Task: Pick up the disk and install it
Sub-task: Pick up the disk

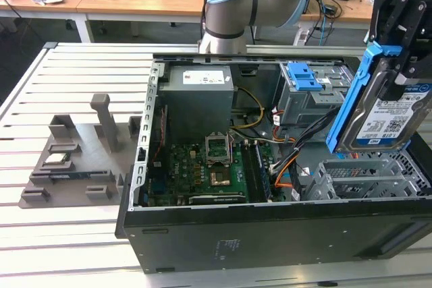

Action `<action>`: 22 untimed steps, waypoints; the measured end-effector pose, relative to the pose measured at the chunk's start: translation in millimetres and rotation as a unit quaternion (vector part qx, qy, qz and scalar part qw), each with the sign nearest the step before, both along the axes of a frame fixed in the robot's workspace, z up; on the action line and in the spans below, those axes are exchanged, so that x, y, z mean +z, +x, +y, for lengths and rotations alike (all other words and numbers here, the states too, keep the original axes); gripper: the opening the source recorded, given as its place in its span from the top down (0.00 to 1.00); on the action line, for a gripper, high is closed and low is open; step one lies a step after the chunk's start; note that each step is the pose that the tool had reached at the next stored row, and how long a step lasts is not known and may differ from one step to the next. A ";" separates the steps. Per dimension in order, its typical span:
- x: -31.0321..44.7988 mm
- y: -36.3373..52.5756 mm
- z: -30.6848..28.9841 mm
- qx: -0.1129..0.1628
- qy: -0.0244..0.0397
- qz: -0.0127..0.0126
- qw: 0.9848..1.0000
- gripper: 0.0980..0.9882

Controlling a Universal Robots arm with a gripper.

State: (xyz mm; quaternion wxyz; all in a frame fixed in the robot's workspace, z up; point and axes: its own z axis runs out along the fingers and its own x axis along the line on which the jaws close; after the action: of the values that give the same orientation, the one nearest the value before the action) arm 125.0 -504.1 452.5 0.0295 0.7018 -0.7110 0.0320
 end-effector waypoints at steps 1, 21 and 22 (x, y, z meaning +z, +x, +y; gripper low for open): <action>-1.5 -0.2 -1.6 0.000 0.000 0.000 1.000 0.70; -11.2 -0.3 -14.6 -0.002 0.000 0.000 1.000 0.70; -11.3 -0.3 -14.6 -0.002 0.000 0.000 1.000 0.70</action>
State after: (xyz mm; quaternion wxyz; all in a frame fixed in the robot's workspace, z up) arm 124.6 -518.7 441.2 0.0295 0.7002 -0.7127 0.0319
